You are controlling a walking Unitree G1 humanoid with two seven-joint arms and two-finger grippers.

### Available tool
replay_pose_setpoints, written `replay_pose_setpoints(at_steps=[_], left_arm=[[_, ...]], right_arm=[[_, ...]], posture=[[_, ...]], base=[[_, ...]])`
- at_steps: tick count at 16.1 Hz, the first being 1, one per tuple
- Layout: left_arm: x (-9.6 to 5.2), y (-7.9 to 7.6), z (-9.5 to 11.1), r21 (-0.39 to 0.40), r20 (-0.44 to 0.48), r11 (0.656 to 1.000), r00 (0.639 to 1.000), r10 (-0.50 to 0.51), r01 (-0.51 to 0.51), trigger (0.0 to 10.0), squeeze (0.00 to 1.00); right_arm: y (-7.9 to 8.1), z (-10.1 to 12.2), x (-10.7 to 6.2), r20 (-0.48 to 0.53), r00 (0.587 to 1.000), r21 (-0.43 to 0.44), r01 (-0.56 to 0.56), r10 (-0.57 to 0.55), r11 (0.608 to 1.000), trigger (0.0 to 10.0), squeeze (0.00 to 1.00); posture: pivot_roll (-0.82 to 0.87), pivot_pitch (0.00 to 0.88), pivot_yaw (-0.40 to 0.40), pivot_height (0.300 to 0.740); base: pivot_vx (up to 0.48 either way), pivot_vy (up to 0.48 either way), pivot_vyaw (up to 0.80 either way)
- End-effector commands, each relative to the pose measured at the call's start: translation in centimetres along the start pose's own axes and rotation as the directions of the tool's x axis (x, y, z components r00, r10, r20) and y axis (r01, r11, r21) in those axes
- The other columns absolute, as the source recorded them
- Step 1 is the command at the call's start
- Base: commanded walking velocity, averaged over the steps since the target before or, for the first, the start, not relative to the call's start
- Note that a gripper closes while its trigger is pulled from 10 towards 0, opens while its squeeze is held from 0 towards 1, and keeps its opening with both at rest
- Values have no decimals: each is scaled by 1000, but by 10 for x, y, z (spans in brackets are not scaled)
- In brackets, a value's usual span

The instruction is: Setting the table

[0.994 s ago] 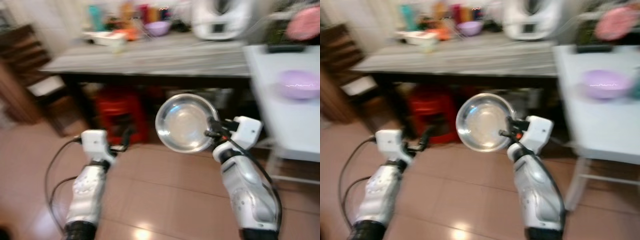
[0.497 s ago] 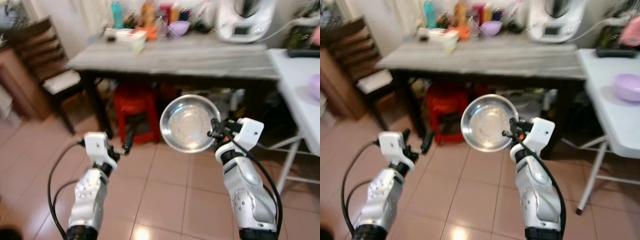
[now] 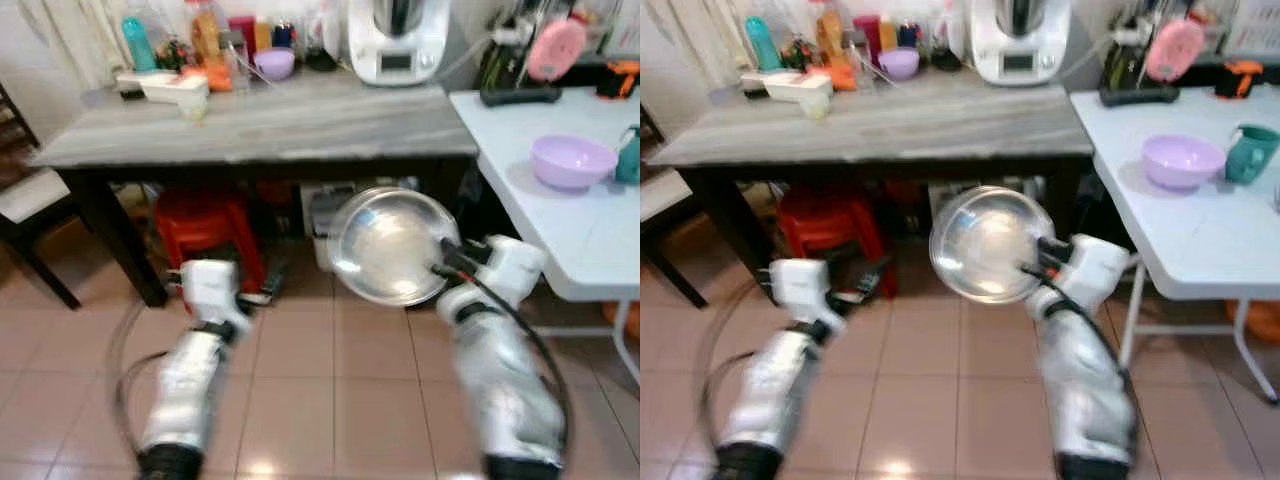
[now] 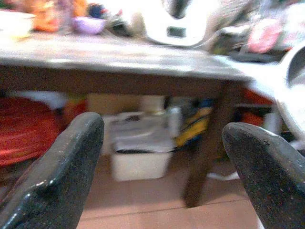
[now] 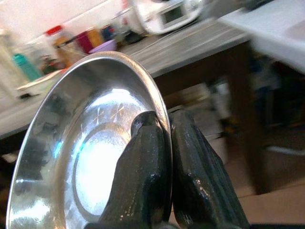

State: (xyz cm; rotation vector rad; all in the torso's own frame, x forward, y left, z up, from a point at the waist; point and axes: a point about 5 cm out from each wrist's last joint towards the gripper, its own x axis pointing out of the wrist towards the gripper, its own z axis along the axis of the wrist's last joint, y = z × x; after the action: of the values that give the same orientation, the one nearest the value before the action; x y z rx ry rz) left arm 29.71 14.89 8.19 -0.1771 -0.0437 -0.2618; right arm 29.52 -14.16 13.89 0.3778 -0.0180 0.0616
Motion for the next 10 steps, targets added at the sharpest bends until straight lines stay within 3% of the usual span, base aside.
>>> replay_pose_setpoints(at_steps=[1, 3, 10], left_arm=[[4, -5, 5, -3, 21, 1000, 1000, -16, 16, 10000, 0], [4, -6, 4, -5, 21, 1000, 1000, -19, 19, 10000, 0], [6, -9, 3, -10, 19, 1000, 999, -28, 28, 10000, 0]], right_arm=[[-4, 5, 1, 17, 1000, -13, 9, -8, 1000, 10000, 0], [-3, 5, 1, 19, 1000, -19, 3, -3, 1000, 10000, 0], [-6, 5, 1, 21, 1000, -16, 13, -13, 1000, 10000, 0]], posture=[[-101, 0, 78, 740], [-101, 0, 77, 740], [-108, 0, 78, 740]], base=[[326, 0, 0], [328, 0, 0], [326, 0, 528]])
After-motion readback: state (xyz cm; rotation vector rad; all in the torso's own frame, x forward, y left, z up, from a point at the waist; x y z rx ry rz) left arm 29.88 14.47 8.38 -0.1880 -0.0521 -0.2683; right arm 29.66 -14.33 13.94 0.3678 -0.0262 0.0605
